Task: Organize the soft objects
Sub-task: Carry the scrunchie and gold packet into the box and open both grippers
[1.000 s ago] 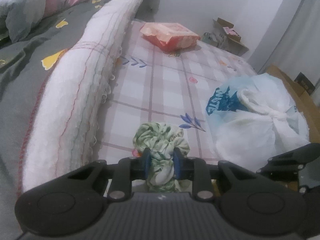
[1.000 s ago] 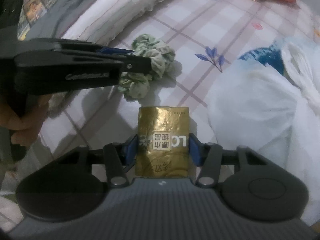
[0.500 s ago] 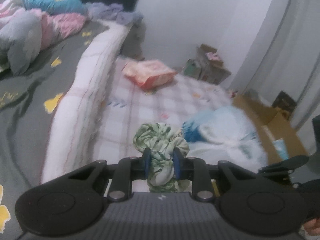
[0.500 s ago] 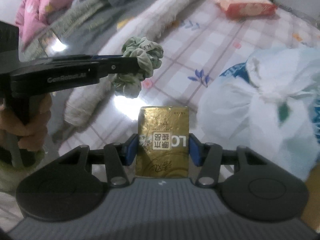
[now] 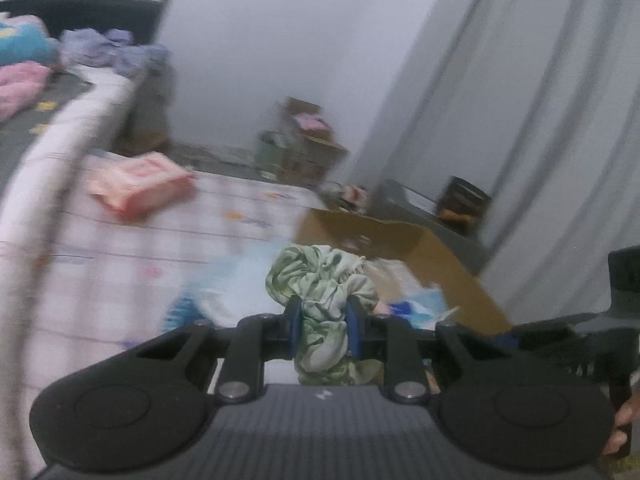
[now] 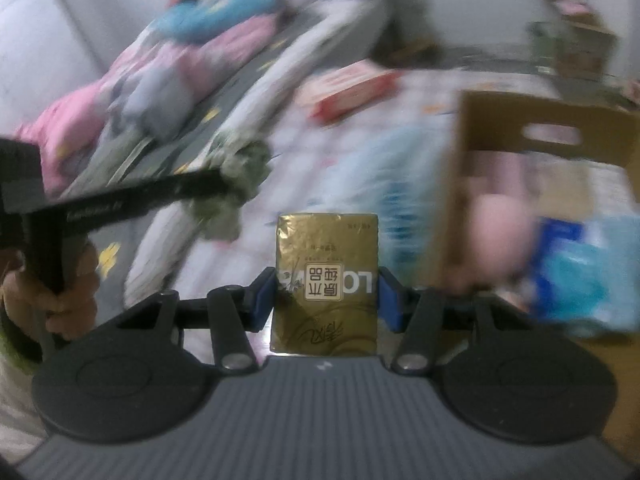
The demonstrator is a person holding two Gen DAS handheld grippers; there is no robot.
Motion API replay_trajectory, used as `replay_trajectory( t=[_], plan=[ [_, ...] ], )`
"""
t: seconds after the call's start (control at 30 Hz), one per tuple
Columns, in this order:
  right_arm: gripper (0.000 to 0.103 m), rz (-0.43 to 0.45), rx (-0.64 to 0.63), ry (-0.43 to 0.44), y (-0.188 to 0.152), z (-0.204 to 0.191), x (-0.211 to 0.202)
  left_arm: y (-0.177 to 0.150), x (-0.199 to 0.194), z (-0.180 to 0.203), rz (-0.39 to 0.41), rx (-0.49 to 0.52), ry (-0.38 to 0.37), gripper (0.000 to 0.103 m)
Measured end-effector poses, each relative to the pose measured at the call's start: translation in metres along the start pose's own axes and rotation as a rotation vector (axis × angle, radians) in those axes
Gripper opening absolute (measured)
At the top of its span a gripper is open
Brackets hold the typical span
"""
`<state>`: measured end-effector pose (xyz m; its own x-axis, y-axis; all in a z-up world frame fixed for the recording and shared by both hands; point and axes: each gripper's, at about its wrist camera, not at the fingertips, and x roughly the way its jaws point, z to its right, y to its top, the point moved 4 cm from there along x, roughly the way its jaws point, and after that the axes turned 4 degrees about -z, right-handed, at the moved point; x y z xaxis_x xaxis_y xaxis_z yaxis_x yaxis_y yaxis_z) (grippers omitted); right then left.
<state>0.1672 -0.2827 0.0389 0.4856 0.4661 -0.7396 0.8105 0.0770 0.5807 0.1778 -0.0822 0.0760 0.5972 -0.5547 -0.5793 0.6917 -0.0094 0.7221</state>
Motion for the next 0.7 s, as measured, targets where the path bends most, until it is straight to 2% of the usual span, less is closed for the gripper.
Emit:
replay_trajectory(
  t=[0.13, 0.27, 0.47, 0.6, 0.7],
  plan=[
    [0.051, 0.026, 0.089, -0.078, -0.014, 0.052, -0.037, 0.001, 0.03, 0.036, -0.036, 0.038, -0.053, 0.024],
    [0.052, -0.021, 0.164, -0.138, -0.03, 0.102, -0.046, -0.003, 0.058, 0.063, -0.071, 0.063, -0.085, 0.024],
    [0.052, -0.136, 0.222, -0.206, -0.057, 0.162, -0.032, -0.009, 0.087, 0.084, -0.116, 0.09, -0.096, 0.024],
    [0.052, -0.224, 0.188, -0.247, -0.059, 0.183, -0.011, -0.007, 0.1, 0.091, -0.135, 0.096, -0.092, 0.024],
    [0.053, -0.299, 0.167, -0.238, -0.061, 0.19, 0.009, -0.007, 0.105, 0.096, -0.147, 0.099, -0.096, 0.024]
  ],
)
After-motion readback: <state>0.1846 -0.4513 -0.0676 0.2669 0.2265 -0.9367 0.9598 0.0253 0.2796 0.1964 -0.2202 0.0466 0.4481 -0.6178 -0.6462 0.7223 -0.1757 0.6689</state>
